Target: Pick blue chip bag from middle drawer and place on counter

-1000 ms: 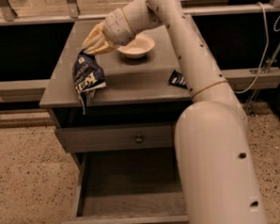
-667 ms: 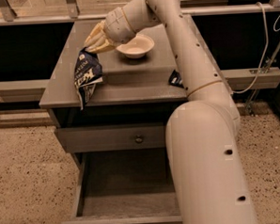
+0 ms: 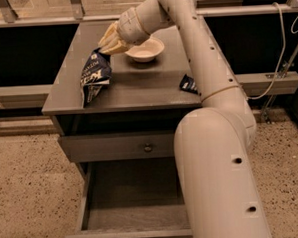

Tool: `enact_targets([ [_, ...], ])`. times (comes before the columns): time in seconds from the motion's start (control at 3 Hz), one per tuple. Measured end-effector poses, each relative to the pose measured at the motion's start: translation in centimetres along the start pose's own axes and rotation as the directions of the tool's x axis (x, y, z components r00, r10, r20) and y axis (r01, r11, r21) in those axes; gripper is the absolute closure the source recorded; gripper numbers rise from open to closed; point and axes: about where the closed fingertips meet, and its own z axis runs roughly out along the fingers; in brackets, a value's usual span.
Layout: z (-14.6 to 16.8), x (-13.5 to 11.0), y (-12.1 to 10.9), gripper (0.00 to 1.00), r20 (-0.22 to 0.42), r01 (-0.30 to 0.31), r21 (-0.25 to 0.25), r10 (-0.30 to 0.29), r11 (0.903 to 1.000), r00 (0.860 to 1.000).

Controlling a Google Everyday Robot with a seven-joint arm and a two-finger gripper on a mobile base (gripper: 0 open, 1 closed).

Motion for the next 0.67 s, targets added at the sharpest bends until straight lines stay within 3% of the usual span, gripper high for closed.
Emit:
enact_targets([
  [0.33, 0.49, -0.07, 0.00, 0.13, 0.005, 0.001, -0.003, -0.001, 1.0000, 1.000],
  [0.67, 0.48, -0.06, 0.17, 0.00, -0.003, 0.012, -0.008, -0.012, 0.9999, 1.000],
])
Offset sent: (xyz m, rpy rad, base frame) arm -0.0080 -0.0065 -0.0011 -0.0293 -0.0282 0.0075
